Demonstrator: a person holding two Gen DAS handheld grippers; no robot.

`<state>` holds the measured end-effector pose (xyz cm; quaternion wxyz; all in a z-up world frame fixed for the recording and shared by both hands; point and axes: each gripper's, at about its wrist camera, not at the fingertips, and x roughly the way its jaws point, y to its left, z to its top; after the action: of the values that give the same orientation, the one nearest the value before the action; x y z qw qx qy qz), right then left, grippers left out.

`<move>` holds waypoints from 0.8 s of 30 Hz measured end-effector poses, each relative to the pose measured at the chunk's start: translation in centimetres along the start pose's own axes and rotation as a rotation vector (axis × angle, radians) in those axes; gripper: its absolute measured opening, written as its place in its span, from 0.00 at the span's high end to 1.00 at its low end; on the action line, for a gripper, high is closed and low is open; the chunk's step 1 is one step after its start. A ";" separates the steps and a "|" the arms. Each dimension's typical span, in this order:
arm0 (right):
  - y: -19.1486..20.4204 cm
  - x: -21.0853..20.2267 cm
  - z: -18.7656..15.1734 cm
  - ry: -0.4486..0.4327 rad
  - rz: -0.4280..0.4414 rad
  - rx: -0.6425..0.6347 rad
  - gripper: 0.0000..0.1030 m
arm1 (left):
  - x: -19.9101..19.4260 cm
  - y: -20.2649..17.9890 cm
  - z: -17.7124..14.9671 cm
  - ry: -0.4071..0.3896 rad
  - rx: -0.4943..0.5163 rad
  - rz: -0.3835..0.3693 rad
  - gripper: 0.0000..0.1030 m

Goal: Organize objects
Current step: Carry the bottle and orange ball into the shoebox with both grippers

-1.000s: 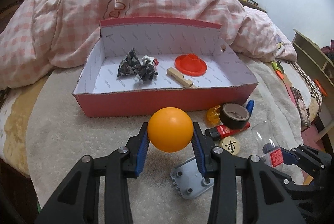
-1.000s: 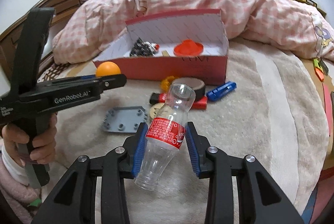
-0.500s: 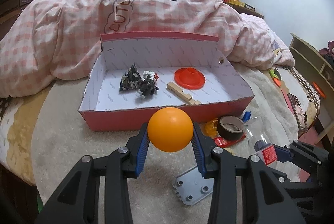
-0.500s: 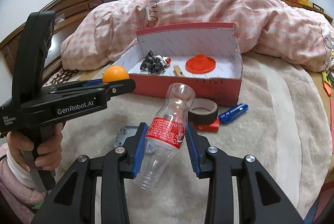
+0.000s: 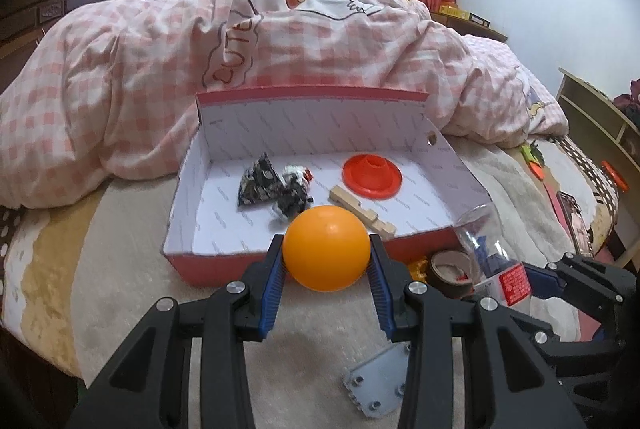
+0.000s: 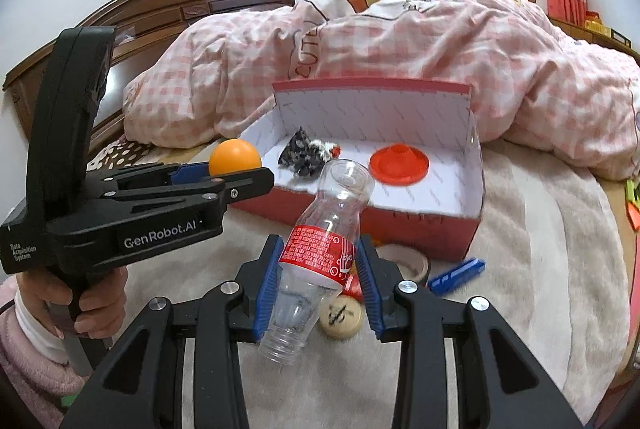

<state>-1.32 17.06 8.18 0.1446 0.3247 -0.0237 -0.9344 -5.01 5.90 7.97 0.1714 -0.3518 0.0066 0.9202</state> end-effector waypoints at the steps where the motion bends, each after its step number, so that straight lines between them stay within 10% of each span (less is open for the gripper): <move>1: -0.1 0.1 0.3 -0.004 -0.001 0.001 0.63 | 0.1 0.1 0.2 -0.001 -0.002 0.003 0.62; 24: -3.6 4.7 6.3 -0.034 -0.081 -0.016 0.63 | 6.7 1.4 6.0 -0.022 -0.014 0.088 0.62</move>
<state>-9.63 18.88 9.83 0.1090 0.3082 -0.0053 -0.9450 -13.97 7.47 8.03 0.1282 -0.3420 0.0138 0.9308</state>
